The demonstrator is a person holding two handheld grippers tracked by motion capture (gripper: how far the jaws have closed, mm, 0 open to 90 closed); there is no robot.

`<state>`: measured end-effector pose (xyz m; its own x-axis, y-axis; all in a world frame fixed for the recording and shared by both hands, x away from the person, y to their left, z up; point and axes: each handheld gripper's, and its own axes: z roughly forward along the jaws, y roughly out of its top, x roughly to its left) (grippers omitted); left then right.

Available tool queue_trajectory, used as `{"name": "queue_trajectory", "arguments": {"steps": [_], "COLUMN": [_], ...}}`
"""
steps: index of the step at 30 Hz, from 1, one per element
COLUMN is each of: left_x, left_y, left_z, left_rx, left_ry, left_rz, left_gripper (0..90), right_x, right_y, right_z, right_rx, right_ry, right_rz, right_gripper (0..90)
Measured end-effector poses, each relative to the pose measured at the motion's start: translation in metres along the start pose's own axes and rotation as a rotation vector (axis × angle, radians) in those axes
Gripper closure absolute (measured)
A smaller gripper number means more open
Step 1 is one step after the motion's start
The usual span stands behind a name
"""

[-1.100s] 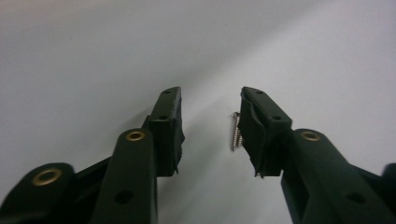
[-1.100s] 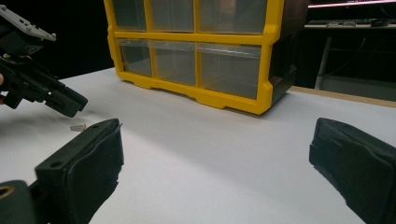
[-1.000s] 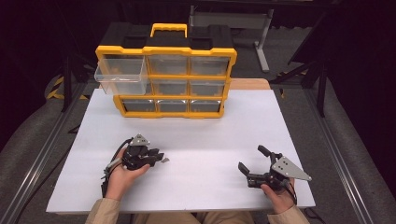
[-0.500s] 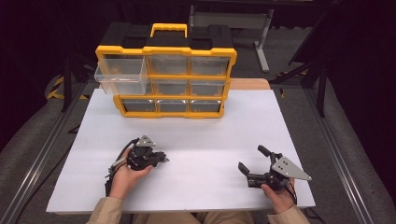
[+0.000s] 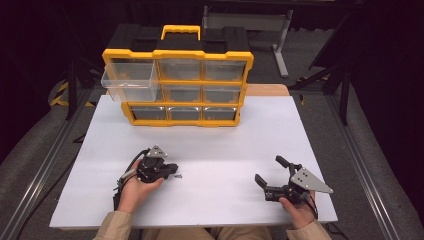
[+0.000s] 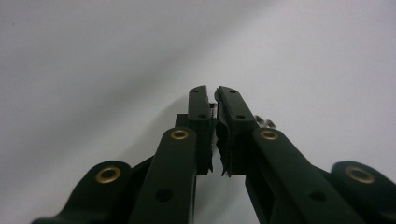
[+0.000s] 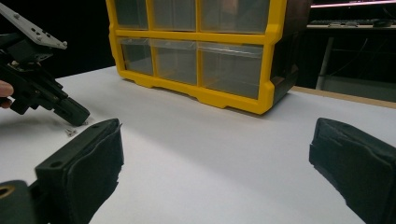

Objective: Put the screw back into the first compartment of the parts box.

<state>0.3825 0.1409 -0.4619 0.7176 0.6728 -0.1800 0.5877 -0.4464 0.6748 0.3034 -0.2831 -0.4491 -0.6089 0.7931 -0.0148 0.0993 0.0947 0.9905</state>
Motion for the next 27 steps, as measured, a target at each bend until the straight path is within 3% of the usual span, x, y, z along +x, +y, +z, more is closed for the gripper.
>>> {"name": "queue_trajectory", "arguments": {"steps": [9,12,16,21,27], "left_x": [-0.002,0.0,0.001,0.0,0.001], "left_y": [0.006,0.007,0.01,0.024,0.046], "left_z": [0.0,-0.001,-0.007,-0.024,-0.048], "left_rx": [0.041,0.043,0.05,0.055,0.07], "left_ry": [0.009,0.001,-0.045,-0.097,-0.126], "left_rz": [-0.001,-0.019,-0.05,-0.058,-0.056], "left_gripper": [87.6,87.6,87.6,87.6,87.6], "right_x": [0.0,0.0,-0.001,0.0,0.0], "right_y": [0.0,0.0,0.001,0.001,0.001], "right_z": [0.0,0.0,-0.001,-0.001,-0.001], "right_rx": [-0.001,-0.001,-0.002,-0.001,-0.001], "right_ry": [-0.001,0.0,-0.001,0.0,0.001], "right_rz": [-0.005,-0.005,-0.003,-0.002,-0.004], "right_gripper": [3.2,3.2,3.2,3.2,3.1]}}
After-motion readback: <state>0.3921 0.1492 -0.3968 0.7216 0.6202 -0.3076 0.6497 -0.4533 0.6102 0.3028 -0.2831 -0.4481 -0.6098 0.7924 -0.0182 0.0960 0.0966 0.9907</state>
